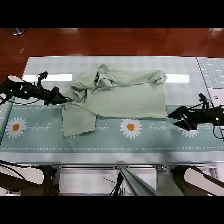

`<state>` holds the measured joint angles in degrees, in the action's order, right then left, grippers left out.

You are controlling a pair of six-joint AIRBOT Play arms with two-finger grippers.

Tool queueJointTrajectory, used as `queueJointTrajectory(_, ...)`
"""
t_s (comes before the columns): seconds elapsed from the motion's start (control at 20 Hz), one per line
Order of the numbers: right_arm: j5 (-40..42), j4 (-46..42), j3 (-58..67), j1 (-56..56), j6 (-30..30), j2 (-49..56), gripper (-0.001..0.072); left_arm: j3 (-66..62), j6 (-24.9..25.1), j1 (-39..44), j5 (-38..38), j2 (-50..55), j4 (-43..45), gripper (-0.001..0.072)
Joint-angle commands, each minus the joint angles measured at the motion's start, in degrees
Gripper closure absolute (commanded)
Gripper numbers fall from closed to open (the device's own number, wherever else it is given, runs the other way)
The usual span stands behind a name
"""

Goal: Fold the shirts.

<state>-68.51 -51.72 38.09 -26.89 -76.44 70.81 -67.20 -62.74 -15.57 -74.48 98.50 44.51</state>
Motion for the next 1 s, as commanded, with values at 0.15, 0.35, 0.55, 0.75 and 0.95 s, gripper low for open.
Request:
queueJointTrajectory(0.15,9.1,3.1,3.5,7.0,-4.1,6.4,0.0085,0.0,-0.1,0.0,-0.9,0.0,0.0,0.0682)
queueJointTrajectory(0.35,9.9,3.9,7.6,10.5,-4.4,9.9,0.0095,0.0,-0.1,0.1,-0.5,0.0,0.0,0.0682)
queueJointTrajectory(0.55,8.6,3.2,10.8,14.3,-3.4,11.8,0.0695,-0.1,-3.2,0.6,-1.9,-0.2,0.0,0.0682)
queueJointTrajectory(0.75,0.0,0.3,21.9,15.5,-4.7,10.2,0.0696,-3.2,-4.0,0.5,-3.5,-6.0,-3.5,0.0682)
queueJointTrajectory(0.95,-5.0,-3.6,48.5,15.4,-7.6,3.8,0.0697,-17.1,-4.0,-0.6,1.8,-18.4,-14.9,0.0683)
